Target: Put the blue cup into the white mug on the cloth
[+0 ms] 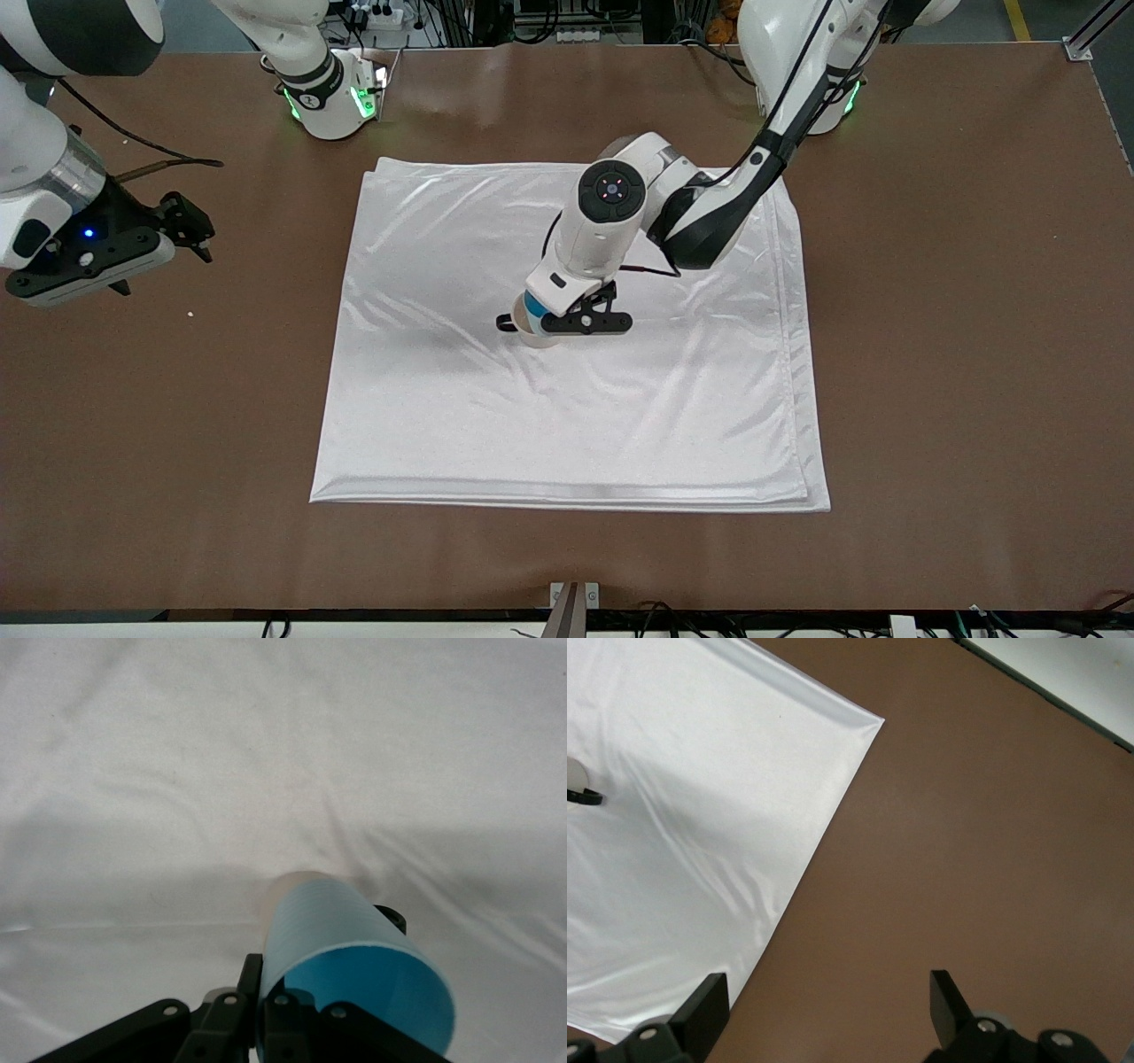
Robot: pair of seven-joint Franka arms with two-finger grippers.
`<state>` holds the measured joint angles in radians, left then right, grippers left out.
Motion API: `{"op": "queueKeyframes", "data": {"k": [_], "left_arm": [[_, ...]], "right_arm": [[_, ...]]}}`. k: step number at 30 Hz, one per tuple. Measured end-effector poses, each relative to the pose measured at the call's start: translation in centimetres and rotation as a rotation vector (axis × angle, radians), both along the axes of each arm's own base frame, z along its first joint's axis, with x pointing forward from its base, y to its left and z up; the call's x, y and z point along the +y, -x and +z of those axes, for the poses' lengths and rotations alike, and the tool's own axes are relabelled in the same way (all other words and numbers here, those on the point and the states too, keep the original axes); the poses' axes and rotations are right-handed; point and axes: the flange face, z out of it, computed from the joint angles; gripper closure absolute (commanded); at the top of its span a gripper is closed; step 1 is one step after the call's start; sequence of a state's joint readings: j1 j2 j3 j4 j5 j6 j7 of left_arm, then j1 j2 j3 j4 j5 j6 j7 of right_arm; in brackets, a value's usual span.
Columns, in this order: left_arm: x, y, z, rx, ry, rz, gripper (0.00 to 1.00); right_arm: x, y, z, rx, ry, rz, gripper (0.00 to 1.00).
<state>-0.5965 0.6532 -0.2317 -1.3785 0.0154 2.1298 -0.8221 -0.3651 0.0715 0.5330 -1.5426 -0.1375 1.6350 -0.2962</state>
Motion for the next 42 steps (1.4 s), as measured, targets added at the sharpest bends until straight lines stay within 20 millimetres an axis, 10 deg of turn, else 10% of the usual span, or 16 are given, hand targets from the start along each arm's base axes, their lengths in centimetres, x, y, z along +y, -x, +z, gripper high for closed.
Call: {"op": "queueKeyframes", "data": {"k": [12,31,33,36,42], "left_arm": [[-1.5,1.4,-2.2,0.019,-0.011,-0.020,1.00],[-2.4,2.1,-5.3,0.041,-0.025,-0.033,1.00],[-2.4,2.1,-5.5,0.042,-0.025,-0.030,0.82],[-2.4,2.0,-5.7,0.043,-0.023,-0.009,0.08],[-2.3,1.9,-5.7,0.040,-0.020,0.009,0.00]], "right_arm": [[-0.2,0.6,3.7,-0.047,-0.035,-0.358,0.00],[0.3,0.7,3.7,-0.045,-0.041,-0.514,0.00],[0.2,0.7,3.6,-0.044,-0.041,-0.516,0.00],[0.2,0.7,3.6,-0.043,-0.042,-0.517,0.00],[0.1,0.6,3.3,-0.039,-0.040,-0.522,0.00]]}}
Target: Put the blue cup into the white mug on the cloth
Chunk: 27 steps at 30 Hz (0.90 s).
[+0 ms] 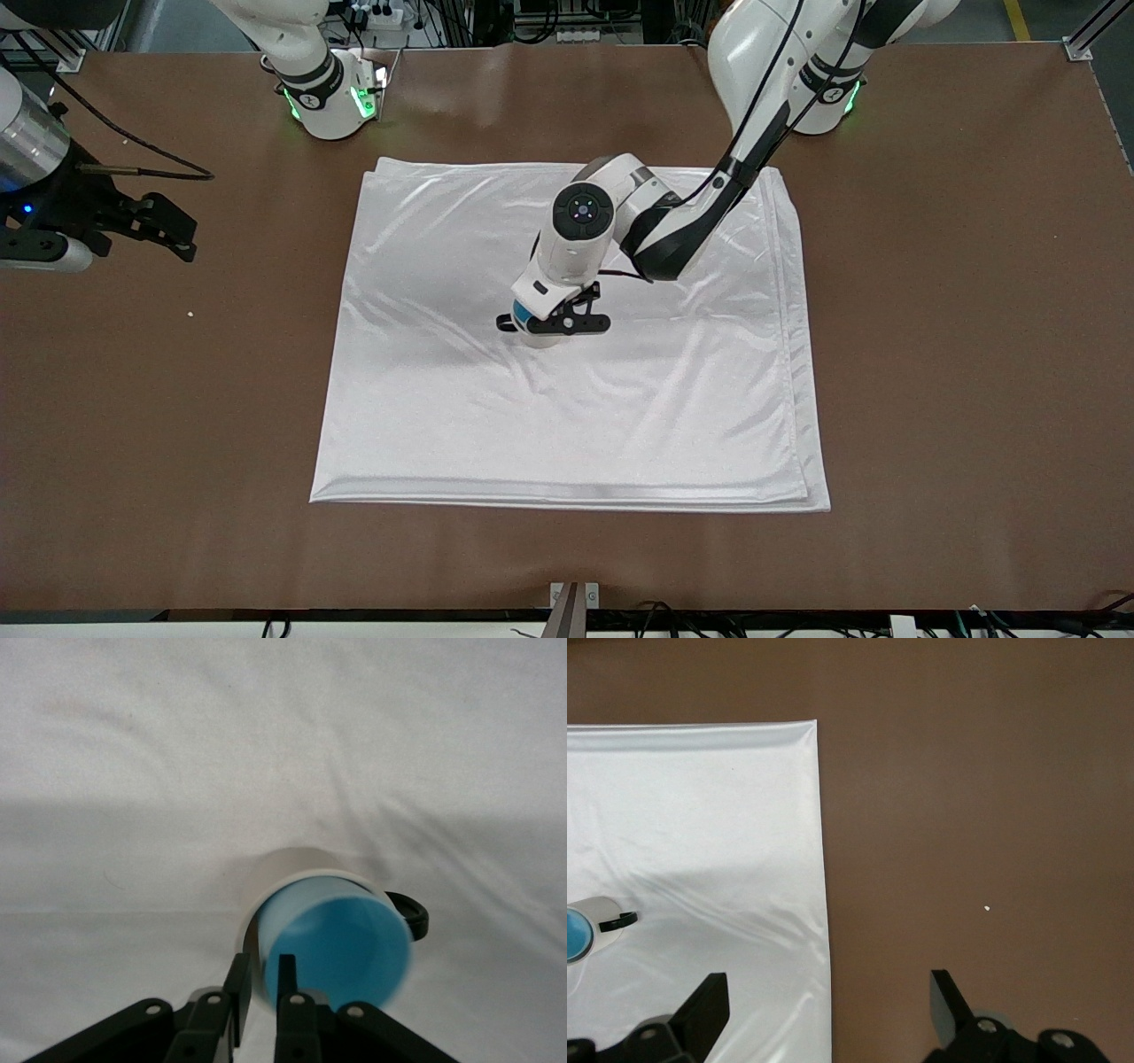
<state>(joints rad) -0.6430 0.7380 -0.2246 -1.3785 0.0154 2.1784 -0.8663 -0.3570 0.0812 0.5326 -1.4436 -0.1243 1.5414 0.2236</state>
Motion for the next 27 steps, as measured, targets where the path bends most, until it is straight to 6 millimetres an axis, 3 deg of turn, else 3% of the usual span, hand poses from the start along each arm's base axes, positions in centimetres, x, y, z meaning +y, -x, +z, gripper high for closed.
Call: {"op": "queueKeyframes", "data": {"k": [7,12,19,27], "left_arm": [[0.0,-0.4,0.6,-0.013,0.012,0.005,0.00],[0.2,-1.2,2.2,-0.039,0.031,0.016,0.00],[2.4,-3.7,7.5,-0.102,0.072,0.061,0.00],[8.1,-7.6,14.5,-0.190,0.112,0.115,0.00]], "right_arm": [[-1.1,-0.3,-0.3,0.006,-0.003,-0.025,0.00],[-2.7,-0.5,-0.6,0.017,-0.046,-0.064,0.00],[-3.9,-0.2,-1.4,0.029,-0.046,-0.089,0.00],[-4.9,2.5,-2.3,0.024,-0.023,-0.118,0.00]]}}
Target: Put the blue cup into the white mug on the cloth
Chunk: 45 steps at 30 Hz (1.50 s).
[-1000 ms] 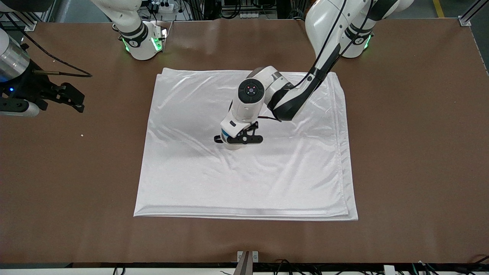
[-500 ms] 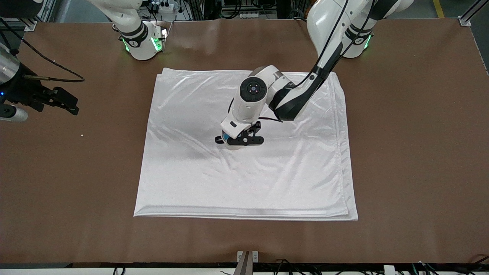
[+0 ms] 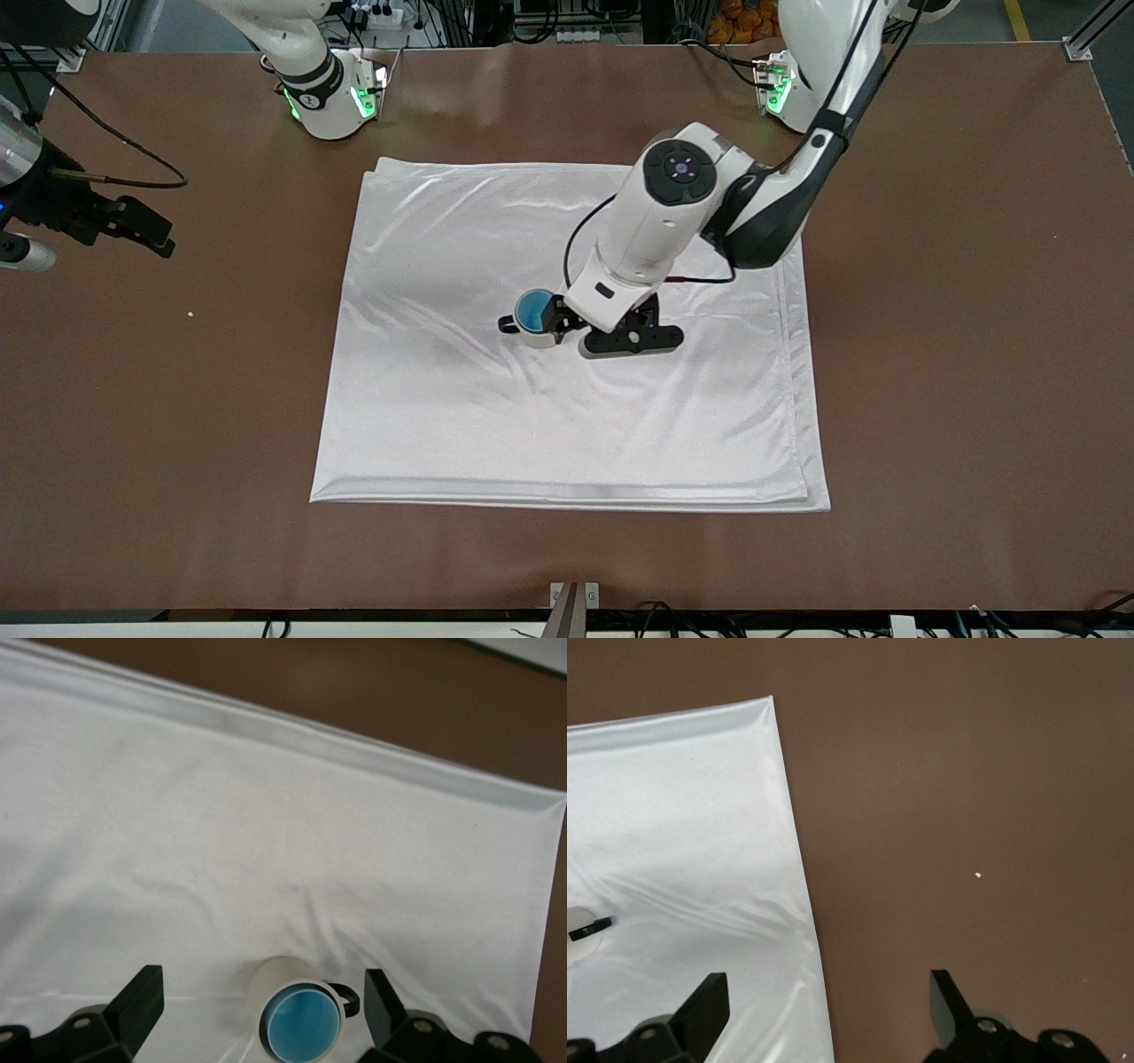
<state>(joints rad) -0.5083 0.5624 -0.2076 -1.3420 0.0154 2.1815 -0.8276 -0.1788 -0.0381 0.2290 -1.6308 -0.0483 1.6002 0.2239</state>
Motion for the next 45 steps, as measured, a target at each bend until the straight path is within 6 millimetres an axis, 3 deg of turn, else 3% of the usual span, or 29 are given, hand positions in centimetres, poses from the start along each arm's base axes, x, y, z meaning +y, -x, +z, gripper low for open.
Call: {"op": "queueKeyframes", "data": {"k": [5,10,18,26,32,45], "left_arm": [[3.9,-1.6,2.5,-0.003,-0.029,-0.002,0.00],[7.6,-3.2,4.4,-0.015,-0.046,-0.002,0.00],[13.9,-4.9,8.0,-0.032,-0.088,-0.026,0.00],[19.1,-5.8,9.8,-0.040,-0.165,-0.095,0.00],[22.1,-6.2,10.4,-0.031,-0.210,-0.147,0.00],[26.6,-6.5,11.3,-0.009,-0.306,-0.186,0.00]], "right_arm": [[-0.3,2.2,0.8,-0.009,0.012,-0.013,0.00],[-1.7,3.3,1.2,-0.017,0.011,-0.041,0.00],[-3.4,2.9,1.0,-0.026,-0.029,-0.074,0.00],[-3.5,1.6,1.1,-0.044,-0.041,-0.074,0.00],[-3.5,0.6,1.8,-0.060,-0.045,-0.070,0.00],[-3.2,-0.1,1.5,-0.044,-0.048,-0.064,0.00]]}}
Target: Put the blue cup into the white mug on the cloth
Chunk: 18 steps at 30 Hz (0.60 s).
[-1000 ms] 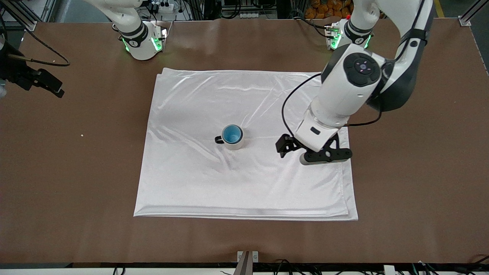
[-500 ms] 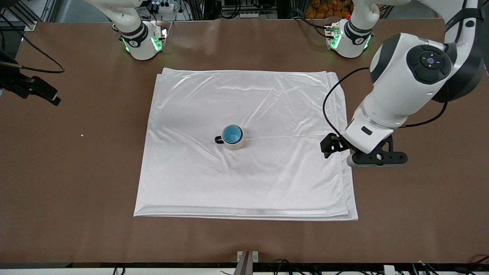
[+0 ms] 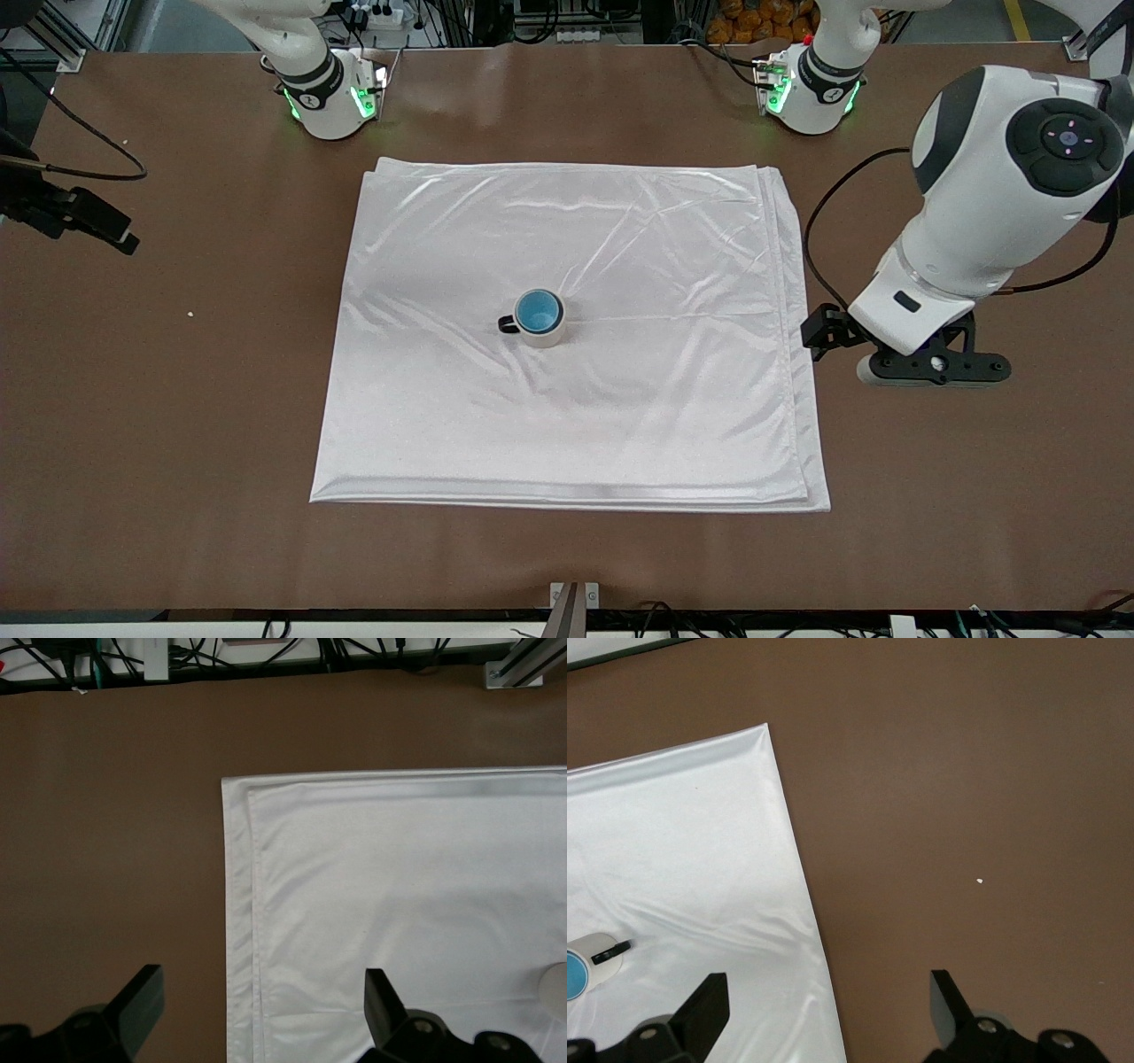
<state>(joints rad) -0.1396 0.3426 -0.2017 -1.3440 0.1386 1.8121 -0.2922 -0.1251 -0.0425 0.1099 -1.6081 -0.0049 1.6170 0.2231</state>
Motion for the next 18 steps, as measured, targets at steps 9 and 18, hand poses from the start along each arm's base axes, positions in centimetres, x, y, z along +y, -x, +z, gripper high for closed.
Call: {"op": "queueKeyframes", "data": {"k": [9,18], "left_arm": [[4.6,-0.9,0.0,0.016,-0.010,0.052,0.00],[6.7,-0.5,1.7,0.007,-0.013,0.085,0.00]], "right_arm": [[0.1,0.0,0.0,0.003,0.000,0.002,0.00],[-0.2,-0.2,-0.3,0.009,-0.001,-0.003,0.00]]}}
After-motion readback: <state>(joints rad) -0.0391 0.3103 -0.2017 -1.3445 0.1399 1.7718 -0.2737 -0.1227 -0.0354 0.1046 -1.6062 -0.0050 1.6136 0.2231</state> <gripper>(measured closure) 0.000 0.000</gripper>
